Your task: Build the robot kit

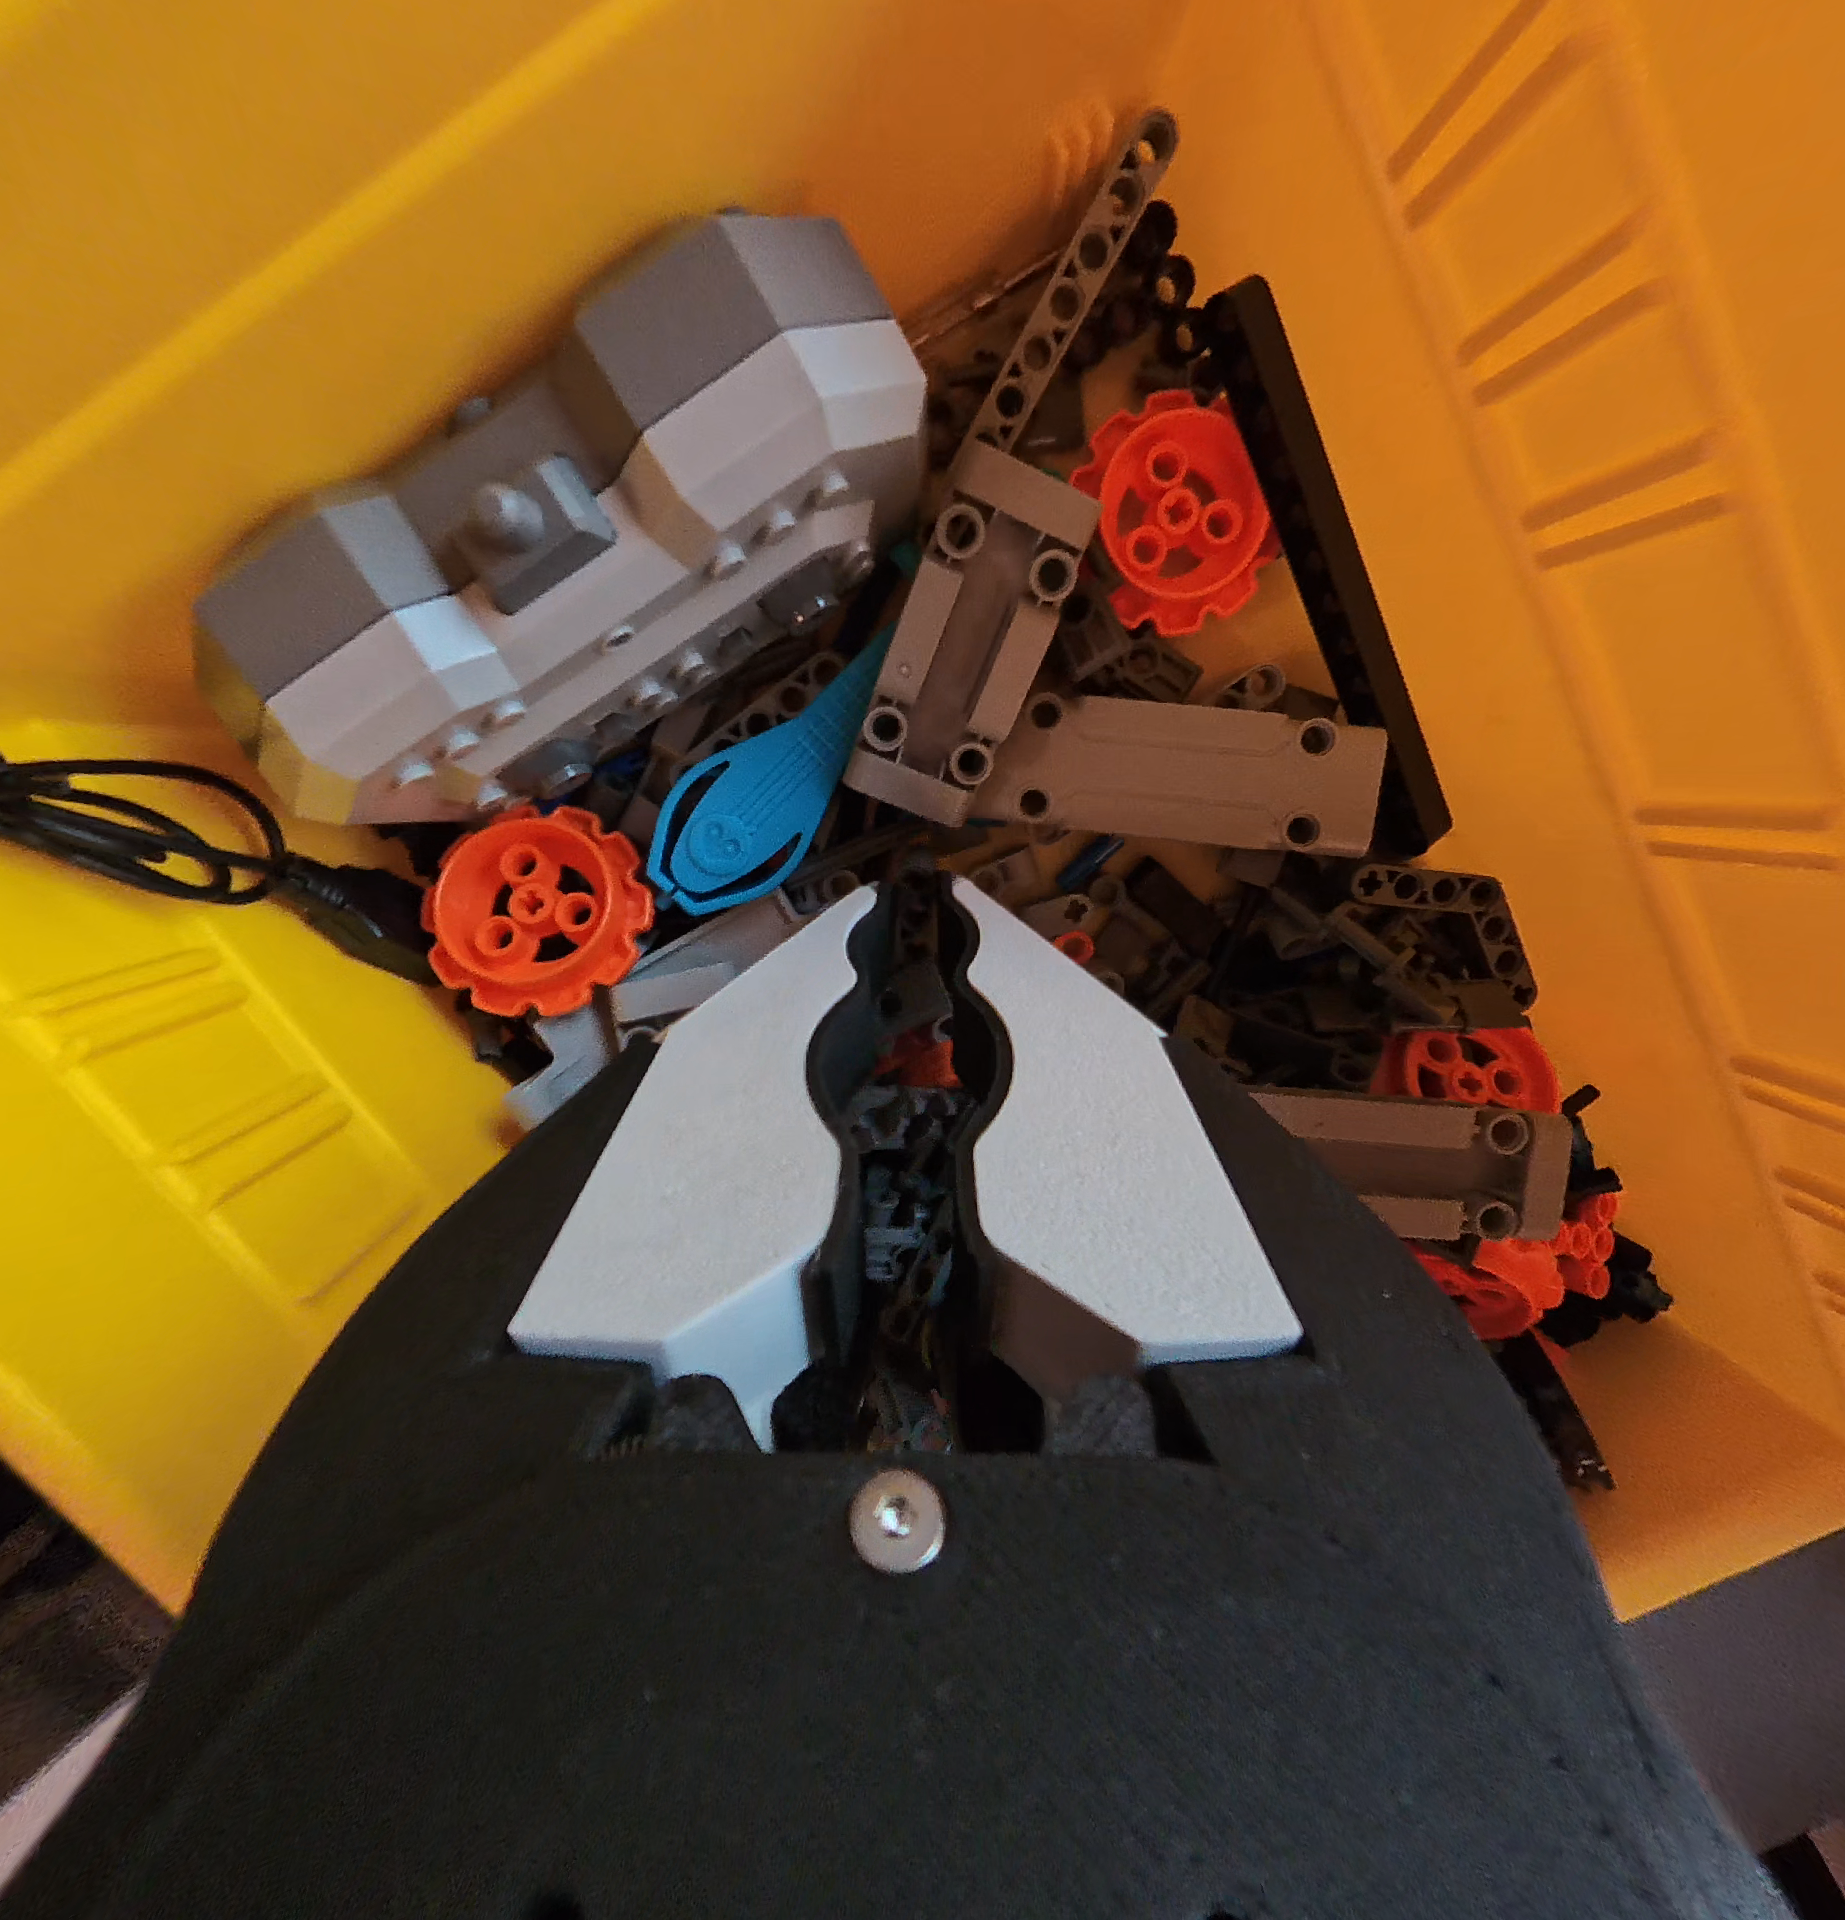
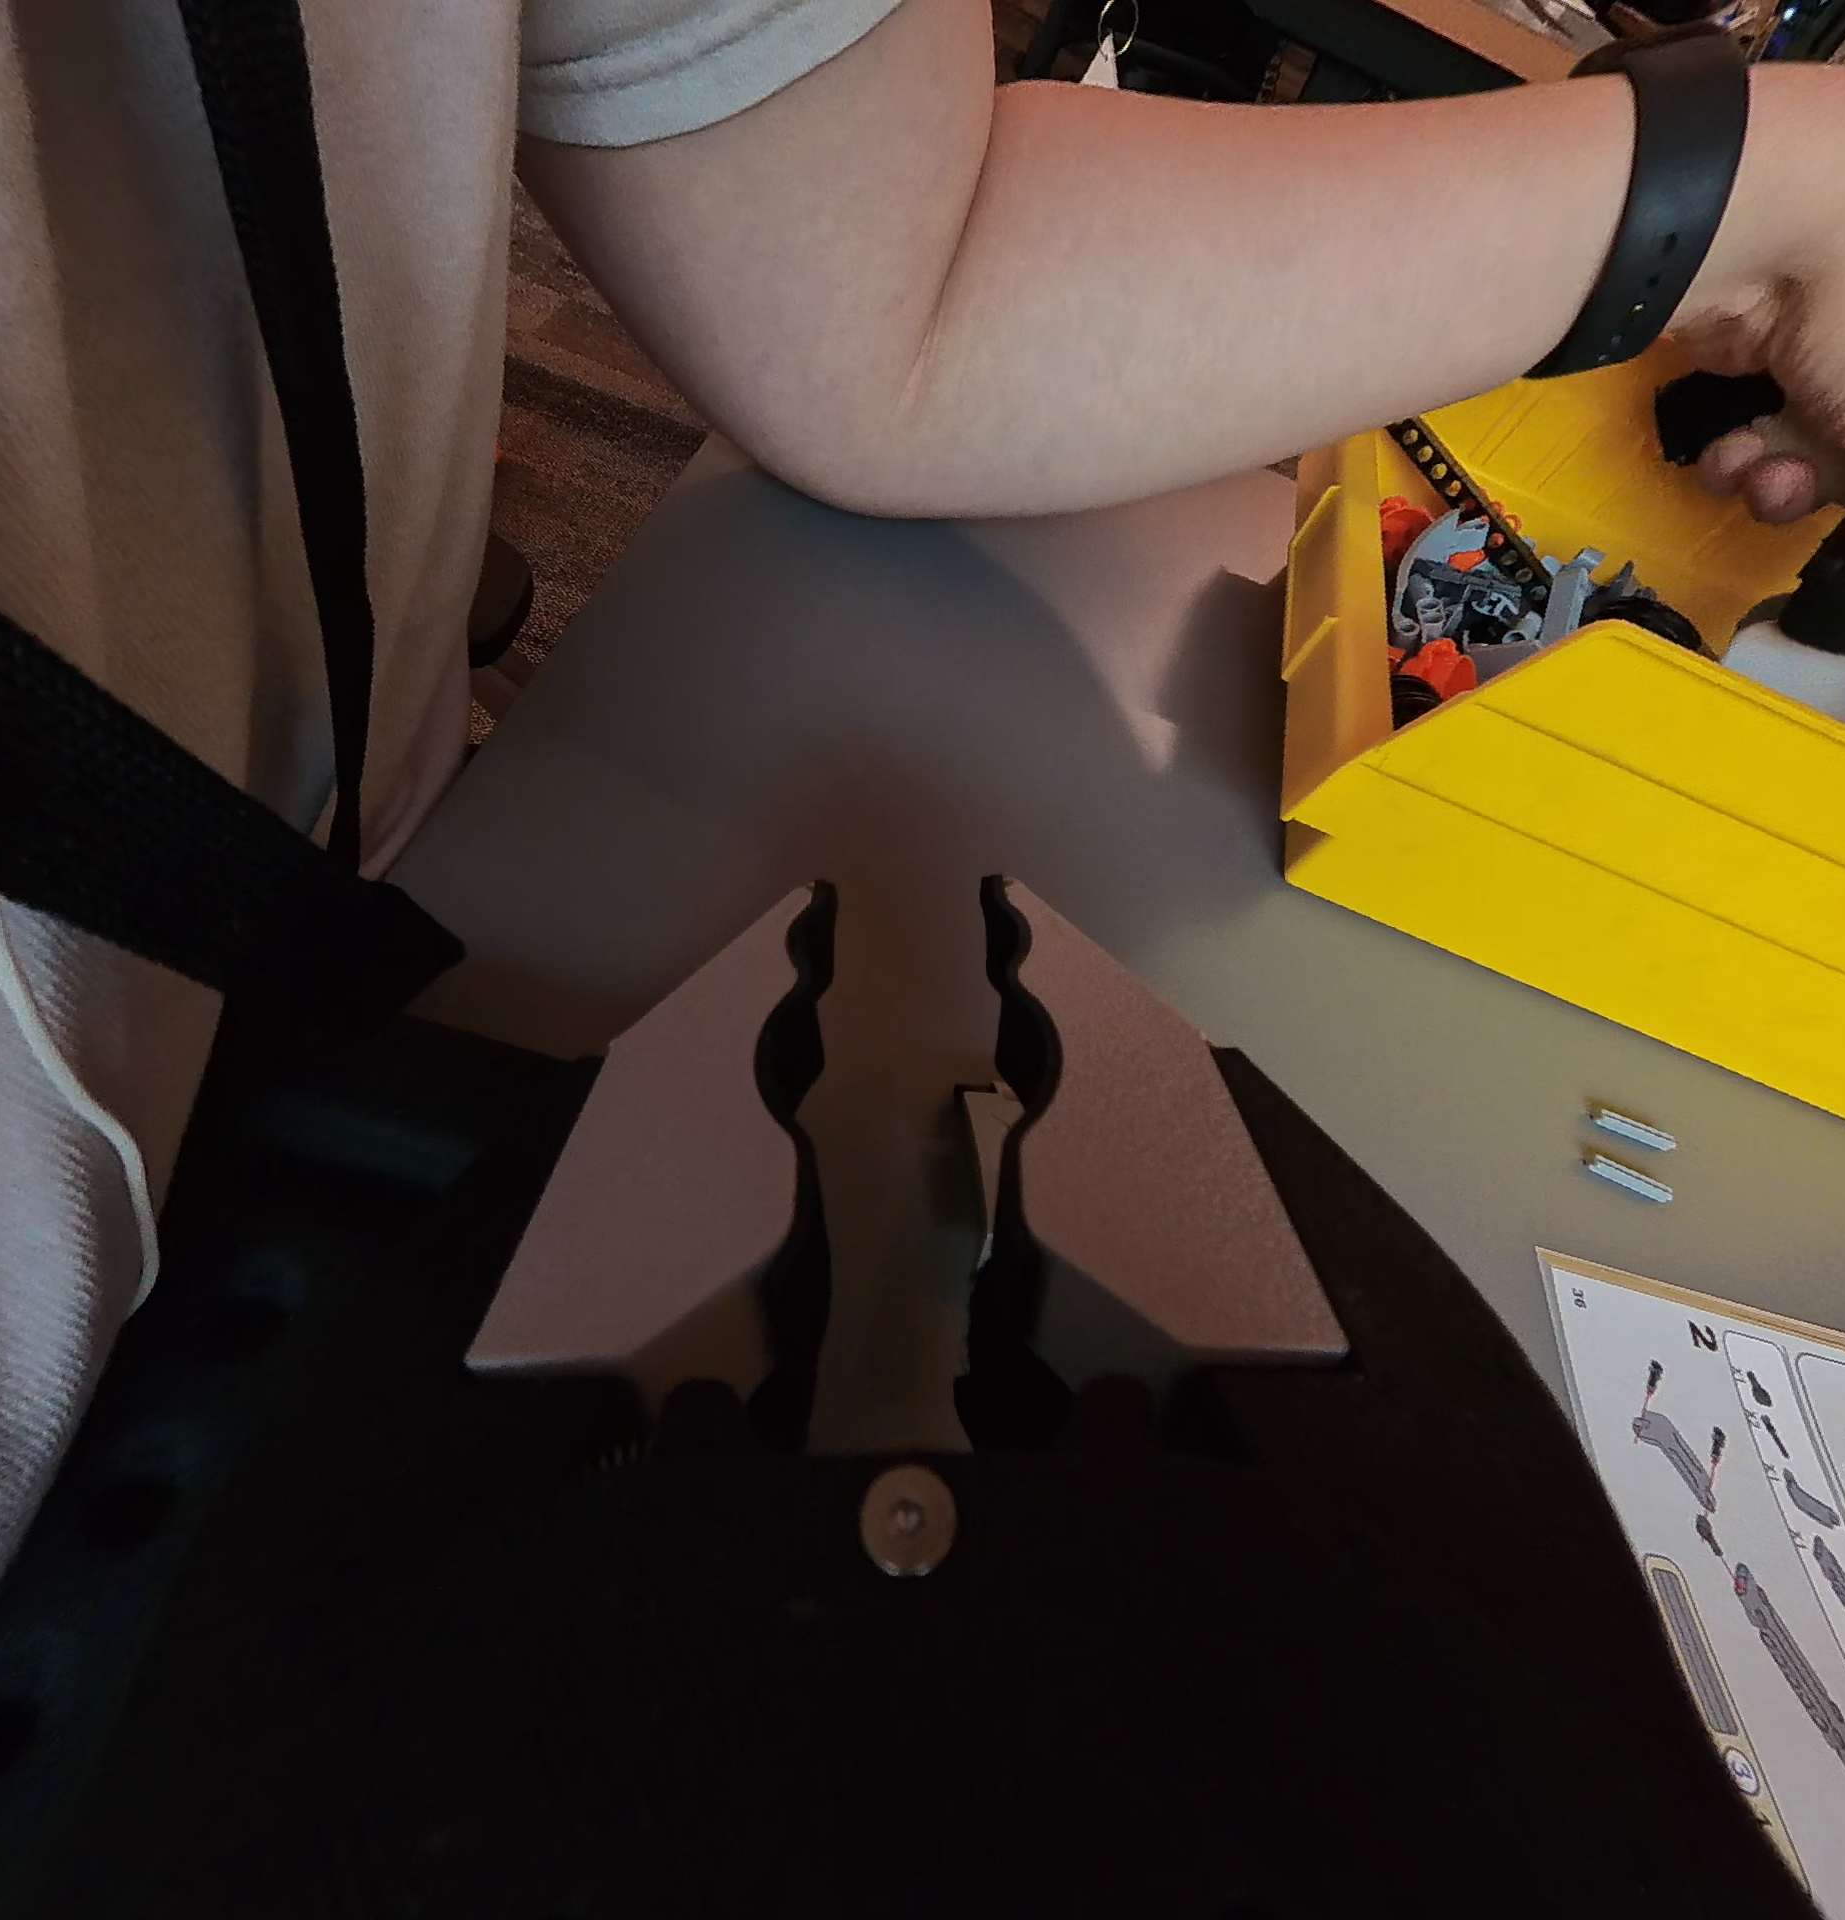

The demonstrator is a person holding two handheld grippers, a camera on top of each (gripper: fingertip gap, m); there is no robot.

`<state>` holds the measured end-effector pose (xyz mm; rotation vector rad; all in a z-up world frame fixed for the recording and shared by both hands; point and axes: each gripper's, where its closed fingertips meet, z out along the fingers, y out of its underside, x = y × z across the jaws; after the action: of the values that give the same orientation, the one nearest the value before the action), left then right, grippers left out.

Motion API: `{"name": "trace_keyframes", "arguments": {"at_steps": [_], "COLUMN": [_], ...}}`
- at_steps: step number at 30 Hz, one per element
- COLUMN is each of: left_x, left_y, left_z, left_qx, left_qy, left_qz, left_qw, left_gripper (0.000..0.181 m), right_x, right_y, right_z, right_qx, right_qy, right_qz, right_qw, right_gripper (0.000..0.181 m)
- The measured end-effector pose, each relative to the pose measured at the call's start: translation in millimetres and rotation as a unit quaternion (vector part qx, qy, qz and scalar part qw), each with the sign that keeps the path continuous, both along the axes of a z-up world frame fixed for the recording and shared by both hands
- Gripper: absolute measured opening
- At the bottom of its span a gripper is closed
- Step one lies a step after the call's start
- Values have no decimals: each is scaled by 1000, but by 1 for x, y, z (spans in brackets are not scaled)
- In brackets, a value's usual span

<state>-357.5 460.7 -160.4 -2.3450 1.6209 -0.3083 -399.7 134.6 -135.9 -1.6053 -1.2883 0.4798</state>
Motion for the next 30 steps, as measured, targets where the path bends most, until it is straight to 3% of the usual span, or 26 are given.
{"name": "trace_keyframes", "arguments": {"at_steps": [14, 24, 30], "left_x": [-18, -41, -41], "left_y": [5, 34, 34], "left_z": [14, 19, 23], "left_qx": [-3, 69, 67], "left_qy": [1, 45, 37], "left_qz": [42, 112, 124], "left_qw": [999, 990, 989], "left_gripper": [6, 11, 16], "right_x": [1, 1, 1], "right_y": [0, 0, 0], "right_z": [-3, -5, -6], "right_qx": [1, 3, 4], "right_qy": [-10, -16, -20], "right_qz": [1, 1, 2], "right_qw": [1000, 1000, 1000], "right_gripper": [28, 28, 28]}}
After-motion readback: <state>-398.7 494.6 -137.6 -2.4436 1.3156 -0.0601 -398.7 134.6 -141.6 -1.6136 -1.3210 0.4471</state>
